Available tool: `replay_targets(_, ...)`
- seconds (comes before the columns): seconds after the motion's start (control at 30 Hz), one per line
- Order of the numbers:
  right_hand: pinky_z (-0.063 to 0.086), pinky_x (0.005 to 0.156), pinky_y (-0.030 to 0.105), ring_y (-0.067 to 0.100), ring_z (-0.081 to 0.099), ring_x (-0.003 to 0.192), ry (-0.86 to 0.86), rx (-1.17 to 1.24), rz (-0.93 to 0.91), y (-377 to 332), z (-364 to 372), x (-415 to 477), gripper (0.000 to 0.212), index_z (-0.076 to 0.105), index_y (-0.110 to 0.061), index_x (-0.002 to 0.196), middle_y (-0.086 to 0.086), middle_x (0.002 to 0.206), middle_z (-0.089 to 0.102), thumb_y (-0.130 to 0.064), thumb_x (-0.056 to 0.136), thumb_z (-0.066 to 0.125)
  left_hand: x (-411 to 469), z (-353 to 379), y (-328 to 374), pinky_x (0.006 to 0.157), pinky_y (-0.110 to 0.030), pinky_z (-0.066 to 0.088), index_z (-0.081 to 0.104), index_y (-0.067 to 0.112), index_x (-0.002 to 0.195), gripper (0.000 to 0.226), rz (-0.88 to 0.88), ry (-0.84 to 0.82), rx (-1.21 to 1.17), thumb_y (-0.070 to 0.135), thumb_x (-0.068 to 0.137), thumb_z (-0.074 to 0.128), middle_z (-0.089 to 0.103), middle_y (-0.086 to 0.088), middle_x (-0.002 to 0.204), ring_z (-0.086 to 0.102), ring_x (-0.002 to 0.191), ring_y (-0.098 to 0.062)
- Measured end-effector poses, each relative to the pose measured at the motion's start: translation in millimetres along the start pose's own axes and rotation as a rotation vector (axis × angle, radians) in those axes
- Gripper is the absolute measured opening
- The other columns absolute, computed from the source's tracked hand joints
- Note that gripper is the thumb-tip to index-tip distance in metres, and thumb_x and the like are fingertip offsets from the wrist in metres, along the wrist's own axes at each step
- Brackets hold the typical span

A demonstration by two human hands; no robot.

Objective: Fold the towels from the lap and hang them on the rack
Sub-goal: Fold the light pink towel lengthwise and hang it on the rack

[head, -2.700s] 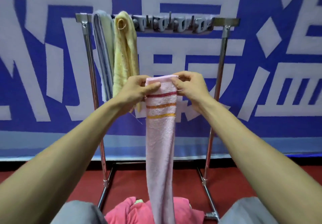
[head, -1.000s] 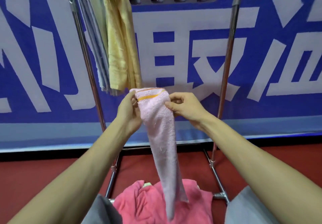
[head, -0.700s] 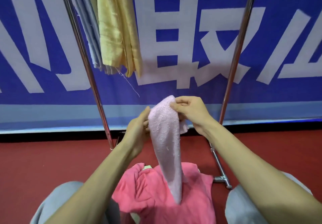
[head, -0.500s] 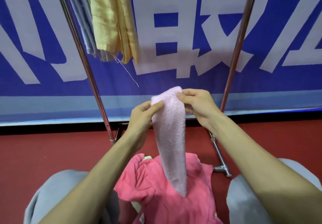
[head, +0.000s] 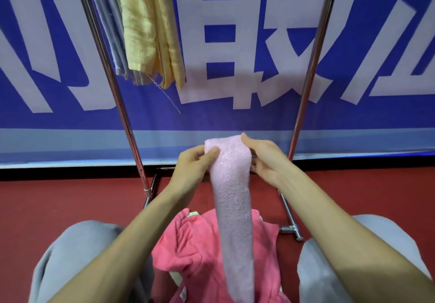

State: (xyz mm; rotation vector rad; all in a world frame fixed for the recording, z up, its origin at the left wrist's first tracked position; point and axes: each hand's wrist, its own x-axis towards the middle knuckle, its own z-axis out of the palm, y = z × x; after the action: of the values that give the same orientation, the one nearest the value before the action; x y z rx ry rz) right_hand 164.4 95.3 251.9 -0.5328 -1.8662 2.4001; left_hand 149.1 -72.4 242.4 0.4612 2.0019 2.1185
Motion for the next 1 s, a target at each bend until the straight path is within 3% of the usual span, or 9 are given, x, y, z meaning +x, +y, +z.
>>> replay_targets(0.13,0.037,0.059,0.026,0.014,0.046,0.059,-0.153,-0.049,0.032,10.0,6.1,-0.1,0.044,0.063,-0.016,0.080,0.000,0.067,0.057,-0.053,0.095,0.043,6.1,-9.5,8.4,0.047,-0.022,0.036,0.063,0.002,0.091,0.022,-0.061,0.097,-0.090,0.023,0.094,0.057,0.048,-0.008,0.066,0.042,0.056,-0.017)
replay_targets(0.23,0.043,0.071,0.026,0.017,0.057,0.075,-0.376,-0.086,0.057,14.9,11.4,-2.0,0.057,0.064,-0.009,0.109,0.005,0.089,0.066,-0.052,0.098,0.029,13.9,-27.2,14.2,0.042,-0.021,0.034,0.059,0.004,0.090,0.015,-0.203,0.176,-0.200,0.019,0.090,0.062,0.041,-0.003,0.061,0.038,0.049,-0.013)
replay_targets(0.3,0.041,0.081,0.028,0.021,0.056,0.087,-0.448,-0.142,0.077,18.2,15.2,-3.7,0.058,0.060,-0.004,0.121,0.011,0.103,0.064,-0.051,0.098,0.034,16.8,-36.3,14.3,0.038,-0.018,0.036,0.060,0.006,0.079,0.012,-0.279,0.228,-0.278,0.013,0.089,0.063,0.042,0.003,0.051,0.037,0.041,-0.008)
replay_targets(0.4,0.046,0.080,0.023,0.013,0.063,0.090,-0.464,-0.199,0.080,21.7,19.2,-5.9,0.039,0.067,-0.005,0.108,0.005,0.102,0.070,-0.038,0.096,0.048,17.8,-45.0,12.4,0.042,-0.017,0.036,0.059,0.009,0.077,0.012,-0.340,0.224,-0.369,0.012,0.089,0.063,0.042,0.005,0.048,0.037,0.042,-0.007)
replay_targets(0.57,0.029,0.052,0.014,0.000,0.039,0.049,-0.530,-0.364,-0.041,17.1,16.8,-15.1,0.026,0.059,-0.011,0.071,-0.011,0.056,0.051,-0.016,0.095,0.053,20.2,-60.4,14.0,0.042,-0.017,0.033,0.058,0.013,0.084,0.008,-0.353,0.225,-0.378,0.014,0.087,0.066,0.039,0.001,0.067,0.035,0.054,-0.009)
replay_targets(0.63,0.031,0.046,0.010,-0.003,0.045,0.047,-0.537,-0.439,-0.089,16.1,17.2,-16.0,0.012,0.063,-0.006,0.087,-0.014,0.061,0.058,-0.011,0.094,0.055,21.0,-61.4,14.5,0.044,-0.018,0.036,0.058,0.013,0.080,0.010,-0.362,0.243,-0.403,0.013,0.087,0.065,0.041,0.001,0.068,0.036,0.054,-0.009)
replay_targets(0.73,0.045,0.061,0.009,-0.002,0.062,0.067,-0.452,-0.427,-0.190,19.3,17.6,-11.3,0.021,0.063,0.000,0.110,-0.003,0.081,0.070,-0.006,0.091,0.060,21.0,-58.6,15.8,0.051,-0.020,0.047,0.060,0.009,0.082,0.008,-0.375,0.252,-0.490,0.012,0.088,0.065,0.052,-0.003,0.073,0.046,0.060,-0.012)
replay_targets(0.83,0.047,0.066,0.014,0.001,0.060,0.068,-0.295,-0.456,-0.369,19.4,17.9,-7.2,0.009,0.067,-0.005,0.098,-0.002,0.076,0.070,-0.006,0.090,0.062,19.6,-52.9,17.7,0.067,-0.021,0.055,0.063,0.007,0.087,0.004,-0.348,0.281,-0.574,0.010,0.088,0.063,0.062,-0.001,0.068,0.057,0.062,-0.011)
replay_targets(1.0,0.046,0.062,0.015,0.003,0.059,0.067,-0.177,-0.349,-0.454,8.8,21.8,-11.4,0.007,0.068,-0.008,0.092,-0.004,0.075,0.067,-0.008,0.090,0.062,16.3,-41.0,12.9,0.051,-0.022,0.031,0.057,0.018,0.085,0.014,-0.278,0.186,-0.382,0.028,0.087,0.064,0.035,0.005,0.058,0.031,0.048,-0.009)
